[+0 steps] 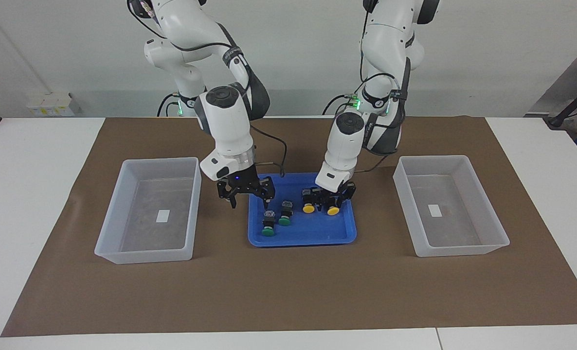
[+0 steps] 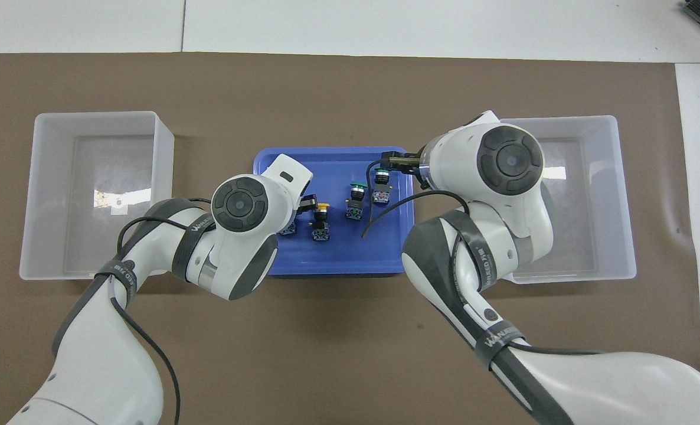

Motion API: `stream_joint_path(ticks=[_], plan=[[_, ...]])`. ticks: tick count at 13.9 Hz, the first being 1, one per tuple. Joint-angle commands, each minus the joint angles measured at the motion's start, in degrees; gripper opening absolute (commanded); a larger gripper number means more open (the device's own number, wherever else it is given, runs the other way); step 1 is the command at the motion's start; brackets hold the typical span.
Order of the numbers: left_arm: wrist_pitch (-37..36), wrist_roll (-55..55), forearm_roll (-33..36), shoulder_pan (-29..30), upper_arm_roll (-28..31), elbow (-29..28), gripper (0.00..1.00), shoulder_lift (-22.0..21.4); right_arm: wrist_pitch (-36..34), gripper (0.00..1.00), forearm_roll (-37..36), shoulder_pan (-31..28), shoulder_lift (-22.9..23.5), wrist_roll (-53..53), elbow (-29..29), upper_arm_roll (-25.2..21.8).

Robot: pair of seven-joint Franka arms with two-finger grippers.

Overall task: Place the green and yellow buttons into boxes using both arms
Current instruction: 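Grasp a green button with the right gripper while the left gripper holds yellow, then drop the yellow button in the left arm's box while the right gripper lifts green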

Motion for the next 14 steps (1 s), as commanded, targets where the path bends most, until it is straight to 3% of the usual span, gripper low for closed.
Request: stream_joint_path(ticks=[1,7,11,14], plan=[[2.1,-0.5,0.2,-0.5,0.6,-1.4,0.59,-0.2,1.1,1.00,-1.5,1.3,0.9,1.0,0.2,-0.1],[2.5,0.0,0.2,-0.2,0.6,-1.4,0.32,0.0,2.5,1.00,-4.7,3.4,2.3,3.6,0.0,-0.1],[2.6,0.0,0.2,0.1,0.7,-1.4,0.00,0.0,5.7,1.00,-10.4,5.5,6.1,9.3,0.1,-0.1],[1.6,0.0,0.2,0.5,0.7,-0.6,0.00,0.1,5.7,1.00,-13.5,7.4,7.7,14.7,0.0,-0.1]])
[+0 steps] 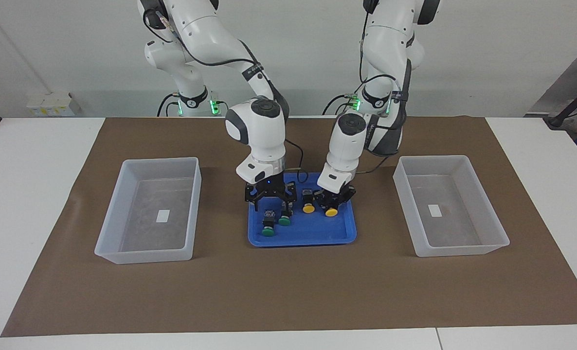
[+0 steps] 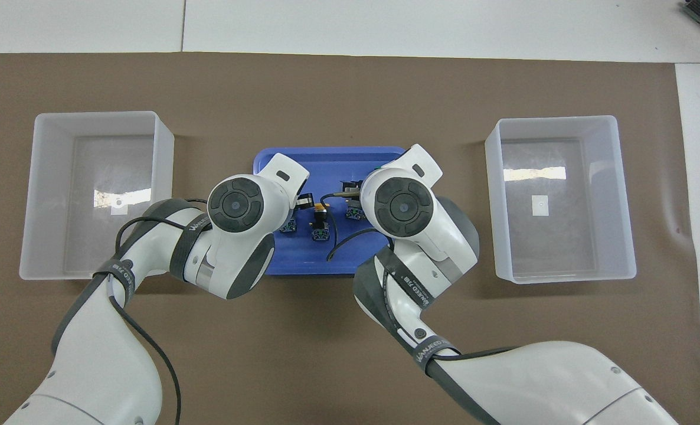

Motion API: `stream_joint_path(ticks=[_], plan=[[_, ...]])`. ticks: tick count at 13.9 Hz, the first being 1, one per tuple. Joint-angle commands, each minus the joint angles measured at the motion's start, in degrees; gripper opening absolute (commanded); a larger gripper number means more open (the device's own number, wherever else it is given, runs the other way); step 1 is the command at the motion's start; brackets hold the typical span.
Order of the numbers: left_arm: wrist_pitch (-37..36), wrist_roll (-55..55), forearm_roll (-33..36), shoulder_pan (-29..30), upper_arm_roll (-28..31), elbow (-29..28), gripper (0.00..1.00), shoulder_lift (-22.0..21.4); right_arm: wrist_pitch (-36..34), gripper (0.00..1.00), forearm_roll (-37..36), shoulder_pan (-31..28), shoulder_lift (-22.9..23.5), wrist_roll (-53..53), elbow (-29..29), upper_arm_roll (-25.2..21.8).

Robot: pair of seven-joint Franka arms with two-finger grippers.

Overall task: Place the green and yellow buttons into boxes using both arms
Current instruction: 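Drop the yellow button in the left arm's box while the right gripper lifts green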

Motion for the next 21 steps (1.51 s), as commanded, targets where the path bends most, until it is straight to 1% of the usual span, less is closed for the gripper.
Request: stream_joint_path(ticks=[1,4,8,10,12,14,16,18,19,20,21], plan=[[-0.1,0.0,0.2,0.2,0.3,0.8,0.00,0.0,0.7,1.00,-2.0,0.9,0.8,3.4,0.1,-0.1],[-6.9,0.3,0.3,2.2,0.3,6.2,0.00,-0.1,0.9,1.00,-2.1,2.0,0.9,6.4,0.1,-0.1],[-16.1,1.8,0.4,6.2,0.3,13.2,0.00,-1.1,1.0,1.00,-2.1,2.4,1.3,6.8,0.0,-0.1],[-24.1,8.6,0.2,10.8,0.2,19.1,0.00,-1.3,1.0,1.00,-2.1,2.6,1.5,6.7,0.0,-0.1],[-29.3,16.9,-1.1,16.0,0.2,22.9,0.00,-1.3,0.9,1.00,-2.1,2.8,1.6,6.8,0.0,-0.1],[-31.7,26.1,-1.6,20.9,0.3,24.0,0.00,-1.3,1.0,1.00,-2.1,2.9,1.6,7.4,0.0,-0.1],[-31.5,33.6,-1.9,25.0,0.4,23.7,0.00,-1.5,1.1,0.99,-2.1,3.0,1.6,7.5,-0.6,-0.1],[-31.3,39.3,-2.1,28.3,0.5,22.5,0.00,-1.8,1.0,0.80,-2.1,3.2,1.6,7.6,-0.7,-0.1],[-30.4,41.1,-2.1,29.5,0.5,20.5,0.00,-2.7,1.0,0.67,-2.1,3.3,1.6,7.6,-0.7,-0.1],[-27.8,41.4,-2.2,30.0,0.5,17.7,0.00,-3.4,0.8,0.38,-2.1,3.5,1.5,7.7,-0.5,-0.1],[-24.2,41.5,-2.2,30.0,0.5,13.8,0.00,-4.5,0.9,0.18,-2.2,3.5,1.5,8.0,-0.5,-0.1]])
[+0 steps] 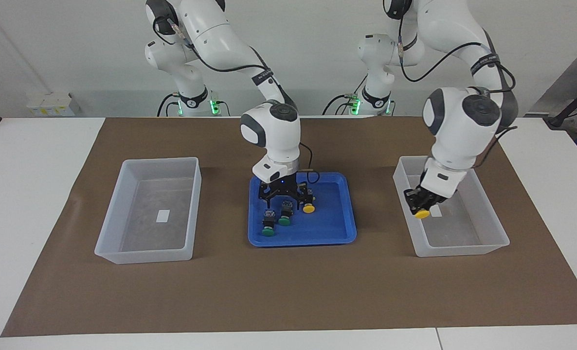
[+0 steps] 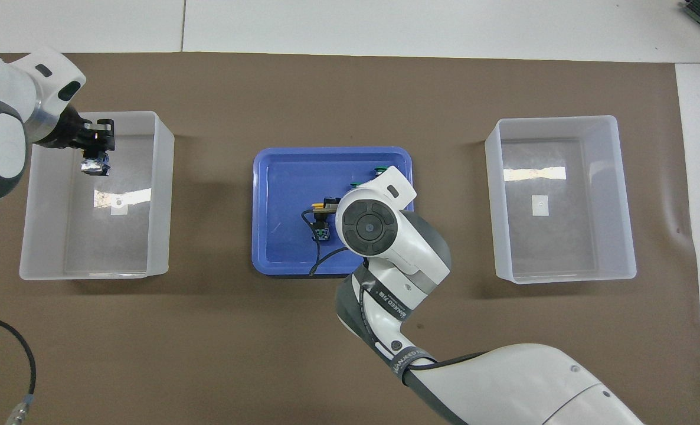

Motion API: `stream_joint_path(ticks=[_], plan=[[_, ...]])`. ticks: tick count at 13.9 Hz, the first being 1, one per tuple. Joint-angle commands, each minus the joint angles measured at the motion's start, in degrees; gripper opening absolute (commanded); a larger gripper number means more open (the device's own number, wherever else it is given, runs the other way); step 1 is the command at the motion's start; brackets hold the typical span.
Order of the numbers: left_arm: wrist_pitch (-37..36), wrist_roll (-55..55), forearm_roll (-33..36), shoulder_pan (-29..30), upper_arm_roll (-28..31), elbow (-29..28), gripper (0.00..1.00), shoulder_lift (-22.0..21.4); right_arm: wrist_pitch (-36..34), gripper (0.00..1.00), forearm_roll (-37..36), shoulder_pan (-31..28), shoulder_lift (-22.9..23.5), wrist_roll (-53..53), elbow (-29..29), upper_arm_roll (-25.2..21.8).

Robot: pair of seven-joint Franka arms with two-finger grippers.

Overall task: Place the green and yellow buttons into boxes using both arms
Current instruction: 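Drop the yellow button in the left arm's box while the right gripper lifts green, then drop the green button in the right arm's box while the left gripper withdraws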

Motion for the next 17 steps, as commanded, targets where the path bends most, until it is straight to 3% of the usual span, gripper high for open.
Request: stream_joint_path(ticks=[1,3,7,9,11,12,13,14,16,17], plan=[[8.8,1.3,-0.8,0.3,-0.5,-10.5,0.00,-3.3,0.8,0.14,-1.7,0.3,-0.1,2.8,-0.5,-0.1],[14.4,1.3,-0.8,0.1,-0.5,-14.7,0.00,-3.1,0.8,0.14,-1.7,0.9,-0.1,2.8,-1.4,-0.1],[19.2,0.6,-0.8,-0.4,-0.5,-16.8,0.00,-1.1,1.0,0.11,-2.9,0.6,-0.1,2.7,-0.7,-0.2],[22.5,0.5,-0.8,-0.5,-0.5,-18.6,0.00,-0.8,0.0,0.00,-3.9,-0.2,-2.8,1.8,-0.4,-0.7],[22.9,0.4,-0.8,-0.6,-0.5,-19.1,0.00,-0.8,-0.4,0.00,-3.7,-3.0,-5.6,0.8,-0.5,-0.7],[23.0,0.3,-0.8,-1.0,-0.5,-19.1,0.07,-0.8,-0.4,0.00,-3.7,-3.5,-5.6,0.6,-0.4,-0.6],[22.9,0.3,-0.8,-1.1,-0.5,-19.1,0.37,-0.8,-0.5,0.00,-3.7,-3.5,-6.2,-0.5,-0.5,-0.7],[22.9,0.4,-0.8,-1.1,-0.5,-19.0,0.56,-0.8,-1.1,0.00,-3.5,-4.1,-7.1,-1.2,-0.5,-0.7],[22.5,0.5,-0.7,-1.1,-0.4,-18.3,0.75,-0.6,-3.3,0.00,-3.1,-5.7,-9.4,-1.6,-0.8,-0.6],[21.8,0.6,-0.7,-1.1,-0.4,-17.3,0.75,-0.1,-4.3,0.00,-3.1,-7.0,-10.8,-2.2,-1.3,-0.6]])
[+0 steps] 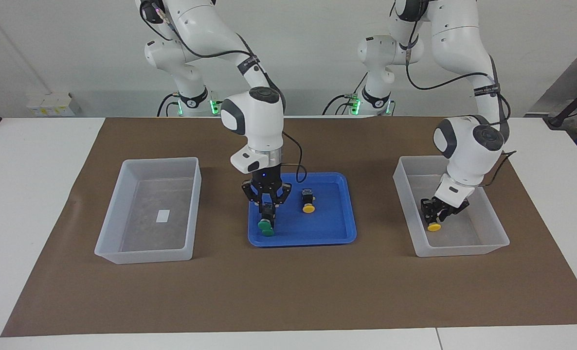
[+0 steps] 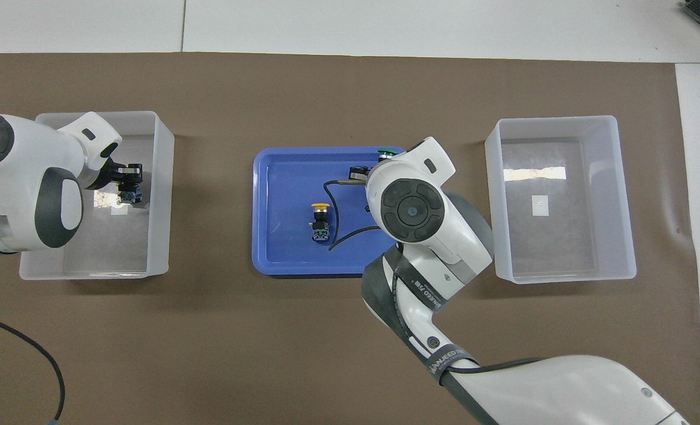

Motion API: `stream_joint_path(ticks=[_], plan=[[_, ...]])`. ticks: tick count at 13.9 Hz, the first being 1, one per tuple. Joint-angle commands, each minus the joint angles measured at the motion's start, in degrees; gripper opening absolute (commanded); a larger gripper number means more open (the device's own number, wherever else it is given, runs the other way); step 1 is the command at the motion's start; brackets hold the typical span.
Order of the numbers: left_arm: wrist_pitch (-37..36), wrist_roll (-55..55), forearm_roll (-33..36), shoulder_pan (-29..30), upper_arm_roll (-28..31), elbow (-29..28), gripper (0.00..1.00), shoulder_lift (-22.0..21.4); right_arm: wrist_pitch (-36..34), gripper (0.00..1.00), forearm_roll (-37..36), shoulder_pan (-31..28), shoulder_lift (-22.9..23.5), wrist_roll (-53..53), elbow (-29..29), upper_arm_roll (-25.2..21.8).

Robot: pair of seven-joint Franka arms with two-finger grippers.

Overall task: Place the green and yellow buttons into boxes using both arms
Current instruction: 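Drop the green button in the right arm's box while the left gripper withdraws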

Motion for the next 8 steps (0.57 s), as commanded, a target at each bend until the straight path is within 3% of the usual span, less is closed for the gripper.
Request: stream_joint_path(ticks=[1,6,8], plan=[[-1.1,0.1,-0.6,-0.7,0.7,1.9,0.75,0.1,-3.3,0.00,-1.0,-3.6,-4.6,-3.1,-2.0,0.7],[-17.5,-0.7,-0.6,-3.1,0.6,18.7,0.68,2.4,-6.0,0.00,3.6,-8.7,-7.4,-13.0,-1.9,0.7],[-21.2,-4.8,-0.6,-5.5,0.6,22.0,0.68,2.6,-8.2,0.00,3.9,-10.6,-8.8,-17.5,-2.0,0.7]])
